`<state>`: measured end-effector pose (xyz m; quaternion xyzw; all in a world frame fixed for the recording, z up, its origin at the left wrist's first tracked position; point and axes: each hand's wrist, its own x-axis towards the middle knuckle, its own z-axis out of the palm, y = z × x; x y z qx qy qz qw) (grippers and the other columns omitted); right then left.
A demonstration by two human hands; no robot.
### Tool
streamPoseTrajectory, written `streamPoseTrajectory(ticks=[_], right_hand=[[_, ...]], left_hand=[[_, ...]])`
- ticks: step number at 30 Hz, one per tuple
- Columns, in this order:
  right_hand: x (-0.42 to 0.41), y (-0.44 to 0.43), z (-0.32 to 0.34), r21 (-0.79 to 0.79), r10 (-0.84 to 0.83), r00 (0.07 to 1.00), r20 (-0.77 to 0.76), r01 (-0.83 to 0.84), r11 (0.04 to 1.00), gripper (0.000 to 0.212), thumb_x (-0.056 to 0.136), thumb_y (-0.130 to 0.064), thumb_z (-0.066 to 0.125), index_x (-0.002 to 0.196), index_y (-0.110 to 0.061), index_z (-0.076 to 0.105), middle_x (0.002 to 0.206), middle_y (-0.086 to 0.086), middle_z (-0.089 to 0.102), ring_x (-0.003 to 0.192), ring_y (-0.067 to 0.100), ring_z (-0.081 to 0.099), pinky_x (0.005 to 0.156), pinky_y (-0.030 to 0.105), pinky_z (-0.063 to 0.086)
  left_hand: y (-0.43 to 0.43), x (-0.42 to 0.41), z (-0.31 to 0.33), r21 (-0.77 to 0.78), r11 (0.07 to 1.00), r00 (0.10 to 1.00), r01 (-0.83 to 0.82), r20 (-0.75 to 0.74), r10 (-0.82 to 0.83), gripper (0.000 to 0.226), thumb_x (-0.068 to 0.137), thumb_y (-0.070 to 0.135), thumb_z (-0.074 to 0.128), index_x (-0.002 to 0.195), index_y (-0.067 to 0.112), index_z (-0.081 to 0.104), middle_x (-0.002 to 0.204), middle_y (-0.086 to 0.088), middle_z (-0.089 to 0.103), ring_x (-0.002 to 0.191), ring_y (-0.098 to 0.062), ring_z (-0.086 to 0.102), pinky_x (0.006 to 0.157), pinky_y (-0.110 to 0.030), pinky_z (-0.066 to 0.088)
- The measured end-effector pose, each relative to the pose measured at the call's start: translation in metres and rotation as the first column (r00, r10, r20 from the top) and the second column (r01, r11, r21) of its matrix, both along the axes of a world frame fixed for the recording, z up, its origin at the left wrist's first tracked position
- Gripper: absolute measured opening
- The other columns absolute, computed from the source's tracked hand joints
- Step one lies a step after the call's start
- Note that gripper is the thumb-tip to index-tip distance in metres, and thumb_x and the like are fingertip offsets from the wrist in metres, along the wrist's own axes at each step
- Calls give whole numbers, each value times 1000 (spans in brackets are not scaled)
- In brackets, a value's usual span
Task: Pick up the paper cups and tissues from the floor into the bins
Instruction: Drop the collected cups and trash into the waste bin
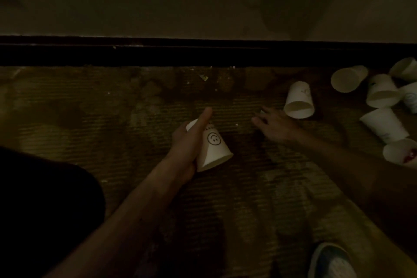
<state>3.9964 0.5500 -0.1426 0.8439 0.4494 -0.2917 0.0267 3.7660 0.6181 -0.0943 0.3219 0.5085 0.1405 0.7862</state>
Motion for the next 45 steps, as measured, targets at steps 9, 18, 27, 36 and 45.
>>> streamPoseTrajectory(ticks=[9,18,27,36,45], right_hand=[[-27,-39,4,153,-203,979,-7,201,967,16,94,-12,60,106,-8,70,120,11,62,107,25,59,91,39,52],[-62,-86,74,-11,-530,307,-790,858,514,26,91,3,58,100,-21,63,101,2,68,87,13,67,69,26,60],[-59,-105,97,-115,-492,88,-866,923,367,16,93,-1,57,94,-17,60,90,1,66,83,13,63,63,24,51],[-21,-143,95,-317,-353,-225,-908,921,227,10,96,-23,57,97,-18,66,88,-2,68,81,10,62,60,22,45],[49,-205,117,-379,-12,-389,-921,891,248,19,95,-23,52,91,-16,69,86,0,73,85,15,67,70,27,48]], left_hand=[[-17,4,-2,5,996,991,88,-97,-87,40,86,35,71,120,23,54,114,-11,64,95,-30,68,69,-40,58],[-61,49,8,323,809,870,491,-132,-475,13,90,50,62,84,39,57,93,3,65,73,-13,69,52,-27,51],[-77,70,10,520,711,850,473,-59,-523,22,92,43,62,76,55,70,86,23,72,84,0,69,71,-27,51],[-92,116,31,711,475,776,518,-157,-611,23,94,30,59,84,48,69,87,28,70,88,10,64,74,-22,48],[-127,205,102,789,-191,586,584,-573,-573,28,78,63,49,90,43,65,95,8,65,79,-4,59,73,-32,49]])
